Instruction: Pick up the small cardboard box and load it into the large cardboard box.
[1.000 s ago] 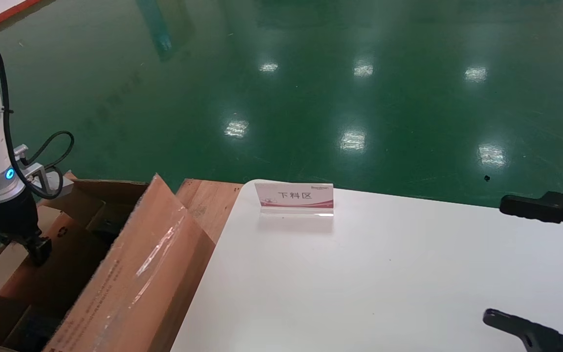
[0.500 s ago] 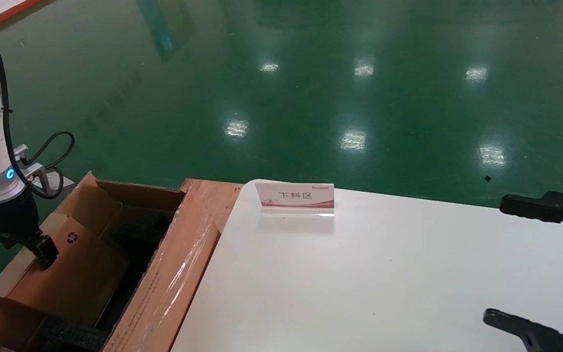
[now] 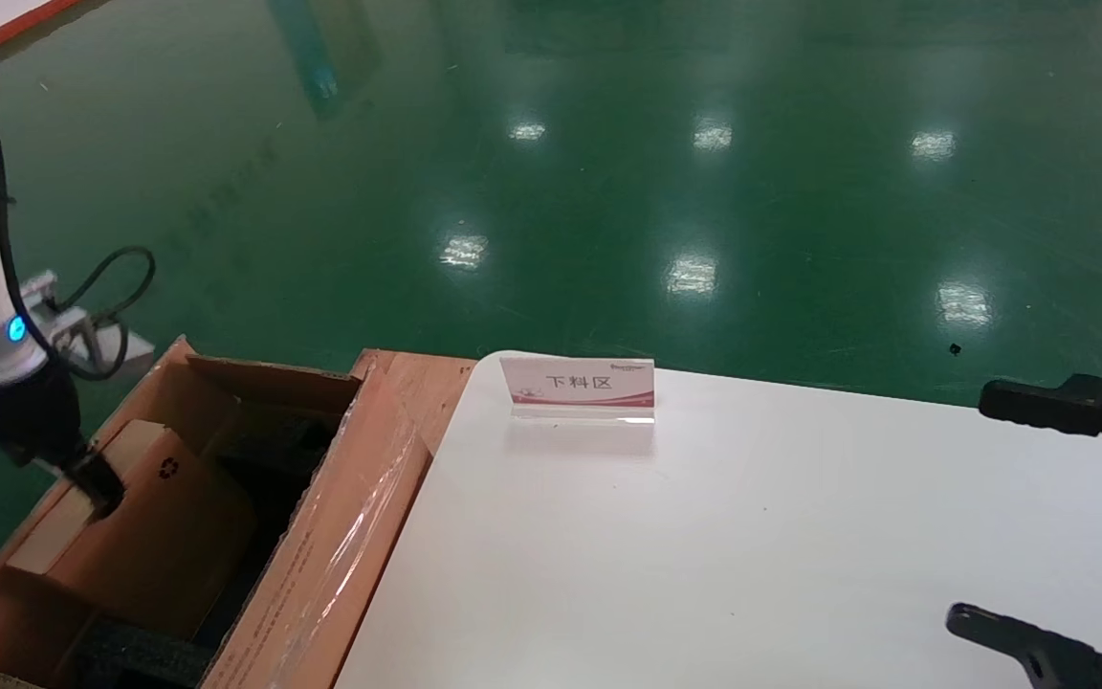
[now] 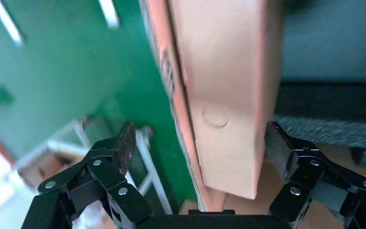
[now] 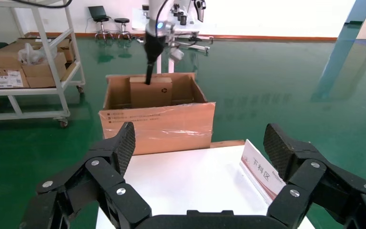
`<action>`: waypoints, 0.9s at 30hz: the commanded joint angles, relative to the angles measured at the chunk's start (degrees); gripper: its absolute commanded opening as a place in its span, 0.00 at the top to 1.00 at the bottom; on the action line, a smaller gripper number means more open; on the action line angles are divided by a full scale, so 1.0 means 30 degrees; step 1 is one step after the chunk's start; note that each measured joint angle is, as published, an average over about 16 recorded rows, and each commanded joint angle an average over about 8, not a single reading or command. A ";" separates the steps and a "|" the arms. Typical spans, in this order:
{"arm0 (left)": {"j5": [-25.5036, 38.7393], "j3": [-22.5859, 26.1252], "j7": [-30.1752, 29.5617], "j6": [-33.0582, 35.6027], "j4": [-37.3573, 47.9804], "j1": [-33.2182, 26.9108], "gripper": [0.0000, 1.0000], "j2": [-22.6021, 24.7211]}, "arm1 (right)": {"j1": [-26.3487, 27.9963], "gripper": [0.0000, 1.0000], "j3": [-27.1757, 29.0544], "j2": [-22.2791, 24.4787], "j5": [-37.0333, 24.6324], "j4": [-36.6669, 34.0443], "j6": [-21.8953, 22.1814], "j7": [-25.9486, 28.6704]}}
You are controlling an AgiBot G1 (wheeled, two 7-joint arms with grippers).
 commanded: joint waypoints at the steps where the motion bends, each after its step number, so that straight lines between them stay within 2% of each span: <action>1: -0.0226 -0.0165 0.0719 -0.0028 -0.0064 -0.0567 0.00 0.0032 | 0.0002 0.00 -0.0002 0.0000 0.0001 -0.0004 -0.0001 -0.0002; 6: -0.0602 -0.0438 0.2328 0.1259 -0.0895 -0.2371 0.00 -0.0038 | 0.0005 0.00 -0.0008 0.0001 0.0004 -0.0007 -0.0002 -0.0005; 11: -0.0863 -0.0609 0.3002 0.2900 -0.2235 -0.3737 0.00 -0.0253 | 0.0007 0.00 -0.0013 0.0002 0.0007 -0.0008 -0.0001 -0.0008; 15: -0.1308 -0.0940 0.3551 0.3265 -0.3622 -0.4842 0.00 -0.0473 | 0.0008 0.00 -0.0017 0.0004 0.0010 -0.0009 0.0001 -0.0010; 21: -0.2888 -0.2189 0.5214 0.2795 -0.7407 -0.6688 0.00 -0.1278 | 0.0010 0.00 -0.0023 0.0006 0.0014 -0.0009 0.0003 -0.0013; 27: -0.4822 -0.3847 0.6870 0.0588 -1.2300 -0.7627 0.00 -0.2482 | 0.0010 0.00 -0.0028 0.0009 0.0016 -0.0010 0.0006 -0.0016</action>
